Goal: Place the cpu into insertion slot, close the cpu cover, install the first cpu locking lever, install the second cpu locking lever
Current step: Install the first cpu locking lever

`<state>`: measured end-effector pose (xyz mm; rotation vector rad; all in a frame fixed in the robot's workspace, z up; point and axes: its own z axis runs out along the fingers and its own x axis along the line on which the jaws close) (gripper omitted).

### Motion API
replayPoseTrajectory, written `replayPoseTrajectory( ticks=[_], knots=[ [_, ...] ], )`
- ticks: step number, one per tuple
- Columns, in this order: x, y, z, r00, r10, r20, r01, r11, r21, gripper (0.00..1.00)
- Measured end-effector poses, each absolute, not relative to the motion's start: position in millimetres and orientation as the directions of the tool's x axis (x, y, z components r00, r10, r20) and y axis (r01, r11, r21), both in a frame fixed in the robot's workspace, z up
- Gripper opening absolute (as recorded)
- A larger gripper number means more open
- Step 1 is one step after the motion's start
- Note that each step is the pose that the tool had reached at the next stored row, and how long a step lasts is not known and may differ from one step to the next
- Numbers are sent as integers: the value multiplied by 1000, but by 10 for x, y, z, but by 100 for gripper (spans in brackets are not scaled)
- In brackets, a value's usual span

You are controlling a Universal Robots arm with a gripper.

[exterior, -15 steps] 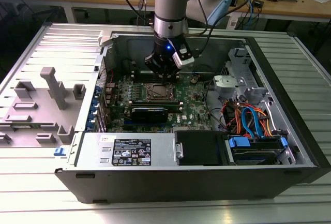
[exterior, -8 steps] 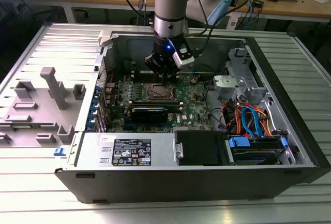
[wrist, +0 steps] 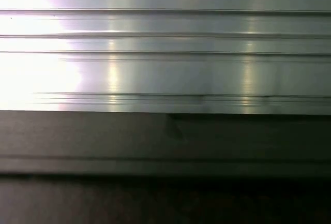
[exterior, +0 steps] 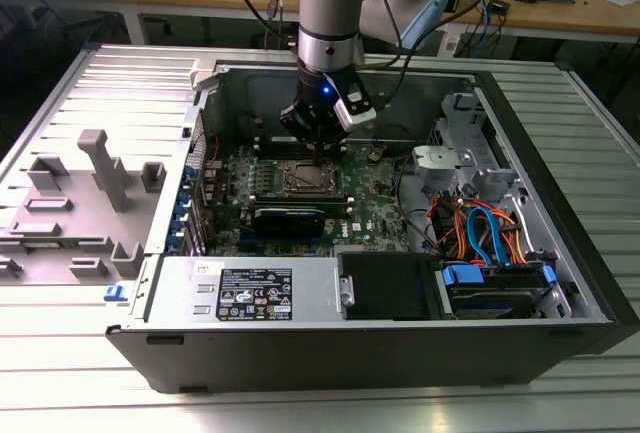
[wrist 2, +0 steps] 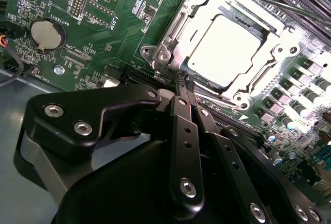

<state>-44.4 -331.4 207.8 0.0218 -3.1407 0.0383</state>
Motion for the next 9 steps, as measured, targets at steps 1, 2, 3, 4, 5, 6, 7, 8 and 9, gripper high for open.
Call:
replayPoseTrajectory(
  ticks=[1, 2, 3, 4, 5, 6, 7, 8, 9],
  knots=[
    [-444, -3314, 2077, -1000, -14, 1, -14, 1000, -27, 11],
    [-444, -3315, 2077, -1000, -14, 1, -14, 999, -29, 11],
    [-444, -3316, 2076, -1000, -14, 1, -14, 999, -30, 11],
    [-444, -3316, 2074, -1000, -14, 1, -14, 999, -32, 11],
    [-444, -3316, 2071, -1000, -14, 1, -14, 999, -35, 11],
    [-444, -3316, 2069, -1000, -14, 1, -14, 999, -37, 11],
    [-444, -3317, 2066, -1000, -14, 1, -14, 999, -39, 11],
    [-444, -3317, 2063, -1000, -14, 1, -14, 999, -41, 11],
    [-444, -3317, 2060, -1000, -14, 1, -14, 999, -43, 11]
  ],
)
